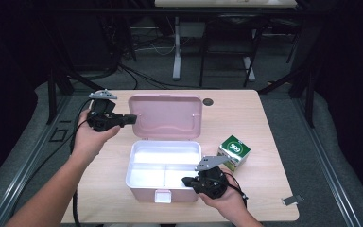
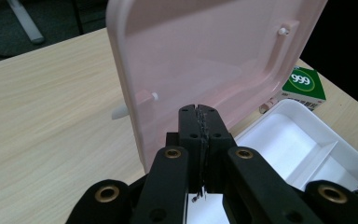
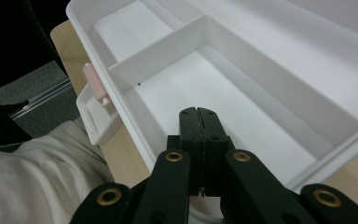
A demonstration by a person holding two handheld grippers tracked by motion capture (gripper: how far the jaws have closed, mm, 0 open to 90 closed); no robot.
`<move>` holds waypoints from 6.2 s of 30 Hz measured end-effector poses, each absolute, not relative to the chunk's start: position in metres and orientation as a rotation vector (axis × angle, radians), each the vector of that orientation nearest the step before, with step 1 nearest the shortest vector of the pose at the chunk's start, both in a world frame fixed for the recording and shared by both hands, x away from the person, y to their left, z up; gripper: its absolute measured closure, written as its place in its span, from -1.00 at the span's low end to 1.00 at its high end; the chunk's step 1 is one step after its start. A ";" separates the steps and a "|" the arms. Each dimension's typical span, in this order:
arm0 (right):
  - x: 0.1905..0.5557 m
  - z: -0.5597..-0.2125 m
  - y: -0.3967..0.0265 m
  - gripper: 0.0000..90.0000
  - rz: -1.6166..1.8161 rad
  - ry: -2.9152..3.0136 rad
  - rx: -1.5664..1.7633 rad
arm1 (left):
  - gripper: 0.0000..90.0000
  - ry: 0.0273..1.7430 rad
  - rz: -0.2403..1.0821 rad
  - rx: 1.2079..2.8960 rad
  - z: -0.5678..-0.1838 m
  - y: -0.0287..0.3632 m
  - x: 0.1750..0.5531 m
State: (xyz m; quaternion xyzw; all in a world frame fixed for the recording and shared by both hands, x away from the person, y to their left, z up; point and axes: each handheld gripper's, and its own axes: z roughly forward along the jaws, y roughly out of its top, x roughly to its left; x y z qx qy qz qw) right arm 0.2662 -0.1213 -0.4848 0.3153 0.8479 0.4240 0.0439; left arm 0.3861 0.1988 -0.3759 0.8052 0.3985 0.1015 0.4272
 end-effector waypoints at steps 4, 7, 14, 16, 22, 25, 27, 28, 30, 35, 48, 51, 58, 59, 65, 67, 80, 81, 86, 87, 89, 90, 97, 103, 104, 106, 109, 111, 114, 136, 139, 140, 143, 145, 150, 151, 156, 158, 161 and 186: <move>0.268 -0.484 -0.121 1.00 1.294 2.604 0.981 | 0.95 0.996 0.255 2.011 -0.377 0.198 0.386; 0.268 -0.484 -0.121 1.00 1.298 2.605 0.980 | 0.93 1.000 0.249 2.012 -0.379 0.199 0.385; 0.268 -0.485 -0.121 1.00 1.299 2.604 0.979 | 0.88 1.007 0.239 2.017 -0.384 0.203 0.387; 0.268 -0.485 -0.121 1.00 1.302 2.597 0.977 | 0.88 1.007 0.239 2.022 -0.385 0.204 0.387; 0.268 -0.485 -0.121 1.00 1.307 2.594 0.978 | 0.82 0.987 0.227 2.053 -0.384 0.205 0.385; 0.268 -0.485 -0.121 1.00 1.308 2.594 0.975 | 0.77 0.953 0.230 2.108 -0.383 0.203 0.384; 0.267 -0.485 -0.121 1.00 1.306 2.595 0.971 | 0.73 0.938 0.226 2.140 -0.383 0.202 0.383; 0.267 -0.485 -0.121 0.99 1.312 2.593 0.970 | 0.71 0.924 0.229 2.159 -0.383 0.201 0.383; 0.266 -0.486 -0.121 0.99 1.308 2.584 0.968 | 0.68 0.898 0.229 2.191 -0.383 0.199 0.382; 0.265 -0.485 -0.120 0.92 1.292 2.576 0.968 | 0.60 0.813 0.238 2.291 -0.383 0.193 0.379; 0.265 -0.482 -0.119 0.78 1.267 2.543 0.968 | 0.60 0.590 0.228 2.499 -0.373 0.172 0.375; 0.265 -0.480 -0.121 0.77 1.269 2.555 0.972 | 0.62 0.555 0.228 2.537 -0.373 0.170 0.374; 0.263 -0.478 -0.123 0.76 1.287 2.540 0.975 | 0.67 0.464 0.217 2.632 -0.376 0.163 0.369; 0.263 -0.478 -0.124 0.75 1.287 2.539 0.977 | 0.67 0.455 0.215 2.643 -0.377 0.161 0.369; 0.263 -0.477 -0.126 0.74 1.286 2.535 0.983 | 0.69 0.392 0.205 2.708 -0.384 0.155 0.367; 0.262 -0.476 -0.128 0.74 1.273 2.542 0.984 | 0.70 0.373 0.196 2.737 -0.386 0.152 0.366; 0.260 -0.468 -0.140 0.71 1.314 2.502 0.995 | 0.77 0.238 0.178 2.893 -0.393 0.125 0.362; 0.260 -0.468 -0.140 0.71 1.318 2.501 0.996 | 0.78 0.228 0.182 2.904 -0.394 0.122 0.361; 0.259 -0.466 -0.142 0.69 1.320 2.490 1.002 | 0.78 0.181 0.175 2.940 -0.401 0.110 0.360; 0.259 -0.466 -0.143 0.69 1.325 2.488 1.001 | 0.78 0.173 0.171 2.950 -0.402 0.108 0.359; 0.259 -0.465 -0.145 0.69 1.332 2.477 1.006 | 0.78 0.154 0.175 2.962 -0.404 0.102 0.358; 0.259 -0.464 -0.146 0.69 1.333 2.476 1.005 | 0.78 0.149 0.170 2.966 -0.405 0.100 0.358; 0.258 -0.461 -0.151 0.69 1.338 2.449 1.016 | 0.79 0.082 0.149 3.004 -0.410 0.082 0.355; 0.259 -0.461 -0.155 0.69 1.339 2.443 1.024 | 0.82 0.057 0.130 3.023 -0.418 0.071 0.353; 0.259 -0.461 -0.156 0.69 1.339 2.440 1.025 | 0.83 0.051 0.131 3.029 -0.419 0.069 0.353; 0.259 -0.461 -0.158 0.69 1.332 2.431 1.037 | 0.85 0.046 0.127 3.039 -0.421 0.067 0.353; 0.260 -0.461 -0.162 0.69 1.338 2.428 1.048 | 0.87 0.036 0.121 3.052 -0.424 0.063 0.353; 0.261 -0.461 -0.163 0.69 1.334 2.422 1.055 | 0.88 0.030 0.119 3.059 -0.426 0.061 0.353; 0.261 -0.461 -0.164 0.69 1.336 2.417 1.058 | 0.91 0.034 0.116 3.065 -0.428 0.059 0.354; 0.263 -0.463 -0.167 0.69 1.324 2.435 1.067 | 0.93 -0.014 0.106 3.116 -0.439 0.048 0.356; 0.263 -0.463 -0.167 0.69 1.321 2.433 1.067 | 0.94 -0.025 0.103 3.121 -0.439 0.047 0.356; 0.263 -0.463 -0.166 0.69 1.327 2.424 1.066 | 0.95 -0.030 0.104 3.121 -0.439 0.048 0.356; 0.263 -0.463 -0.168 0.69 1.331 2.416 1.069 | 0.95 -0.031 0.103 3.120 -0.439 0.048 0.356; 0.264 -0.462 -0.169 0.69 1.330 2.412 1.077 | 0.96 -0.035 0.100 3.119 -0.439 0.048 0.356; 0.265 -0.462 -0.172 0.69 1.332 2.398 1.083 | 0.96 -0.043 0.103 3.119 -0.437 0.048 0.356; 0.265 -0.462 -0.173 0.69 1.329 2.399 1.083 | 0.97 -0.044 0.105 3.118 -0.437 0.048 0.356; 0.266 -0.459 -0.178 0.69 1.341 2.370 1.099 | 0.98 -0.036 0.110 3.104 -0.433 0.050 0.355; 0.266 -0.458 -0.181 0.69 1.341 2.366 1.103 | 0.98 -0.034 0.120 3.104 -0.431 0.050 0.355; 0.266 -0.456 -0.184 0.68 1.348 2.345 1.110 | 0.98 -0.029 0.136 3.099 -0.425 0.051 0.353; 0.271 -0.458 -0.184 0.59 1.320 2.360 1.122 | 0.98 0.720 0.101 2.882 -0.385 0.150 0.373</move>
